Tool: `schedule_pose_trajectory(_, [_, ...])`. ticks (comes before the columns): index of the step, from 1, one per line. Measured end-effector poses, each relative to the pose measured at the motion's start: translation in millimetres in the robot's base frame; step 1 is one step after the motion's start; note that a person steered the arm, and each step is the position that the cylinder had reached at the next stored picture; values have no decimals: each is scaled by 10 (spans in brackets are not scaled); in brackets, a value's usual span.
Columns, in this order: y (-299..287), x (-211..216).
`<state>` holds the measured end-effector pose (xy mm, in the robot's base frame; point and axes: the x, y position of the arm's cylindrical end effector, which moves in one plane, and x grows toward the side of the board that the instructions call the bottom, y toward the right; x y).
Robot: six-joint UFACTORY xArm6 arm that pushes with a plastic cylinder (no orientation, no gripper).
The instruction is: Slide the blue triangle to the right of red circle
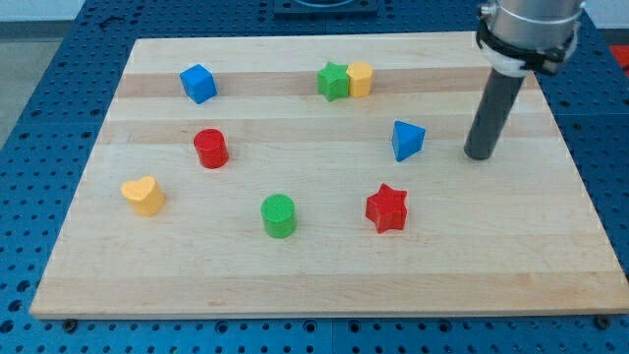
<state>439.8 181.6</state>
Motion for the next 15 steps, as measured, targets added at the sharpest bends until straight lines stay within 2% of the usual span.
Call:
schedule_pose_trajectory(1, [-474, -113])
schedule_pose_trajectory(3, [-1640, -710])
schedule_pose_trajectory(4, [-2079, -716])
schedule_pose_trajectory(5, [-2088, -240])
schedule_pose_trajectory(6, [-2060, -57])
schedule_pose_trajectory(7, [-1830, -44])
schedule_pose_trajectory(8, [-1339, -44])
schedule_pose_trajectory(9, [-1082, 122])
schedule_pose_trajectory(10, [-1235, 255])
schedule_pose_trajectory(12, [-1986, 301])
schedule_pose_trajectory(14, [-2372, 485])
schedule_pose_trajectory(15, [-2701, 410])
